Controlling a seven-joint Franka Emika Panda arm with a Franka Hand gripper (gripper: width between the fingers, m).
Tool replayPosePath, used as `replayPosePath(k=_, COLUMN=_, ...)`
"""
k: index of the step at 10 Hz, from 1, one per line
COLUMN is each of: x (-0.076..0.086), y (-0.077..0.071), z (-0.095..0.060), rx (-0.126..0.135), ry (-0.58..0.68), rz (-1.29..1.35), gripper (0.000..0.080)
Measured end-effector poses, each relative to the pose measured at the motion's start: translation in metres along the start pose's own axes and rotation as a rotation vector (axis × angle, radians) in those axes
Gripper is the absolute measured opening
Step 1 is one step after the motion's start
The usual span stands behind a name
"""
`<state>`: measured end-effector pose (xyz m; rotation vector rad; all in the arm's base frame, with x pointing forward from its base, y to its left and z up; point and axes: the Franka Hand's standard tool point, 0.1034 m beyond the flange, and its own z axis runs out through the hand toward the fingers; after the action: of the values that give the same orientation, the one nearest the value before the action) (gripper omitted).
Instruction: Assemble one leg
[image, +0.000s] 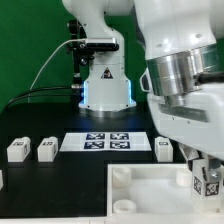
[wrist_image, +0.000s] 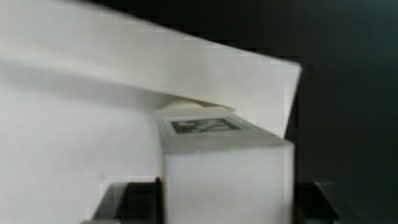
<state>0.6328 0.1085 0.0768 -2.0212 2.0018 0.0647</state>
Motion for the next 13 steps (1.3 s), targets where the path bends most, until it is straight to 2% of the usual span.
replayPosePath(k=2, x=-0.0019, y=0.0007, z=0.0005, rx=-0.001, ry=-0.007, rz=0.060, gripper=0.0314)
replayPosePath(k=4, x=-0.0022, y=0.0014, z=0.0006, rx=-0.009, ry=-0.008, rz=-0.031, gripper=0.0314)
replayPosePath(k=5, x=-0.0030, y=0.0025, z=0.0012, rx=-0.025, ry=-0.017, rz=-0.133, gripper=0.0360)
replayPosePath(k=6, x=-0.0026, y=0.0039, z=0.0030, rx=-0.049, ry=-0.015, rz=-0.331, gripper=0.0360)
replayPosePath(k=7, x=-0.0042, y=0.0034, z=0.0026, rx=-0.072, ry=-0.009, rz=-0.537, gripper=0.0545)
replayPosePath(k=8, x=-0.0058, y=0.0035, z=0.0027, rx=-0.077, ry=-0.004, rz=-0.701, gripper=0.0617)
replayPosePath(k=11, x=-0.0026, y=0.0036, z=0.0026, rx=-0.082, ry=-0.010, rz=-0.962, gripper=0.0644)
replayPosePath(k=12, x=-0.0003, y=0.0055, z=0.0044, rx=-0.135, ry=-0.010, rz=-1.194, gripper=0.0649)
replayPosePath(k=13, x=-0.0015, y=-0.0009, z=0.0057, rx=-0.177, ry=0.009, rz=-1.411, gripper=0.0649)
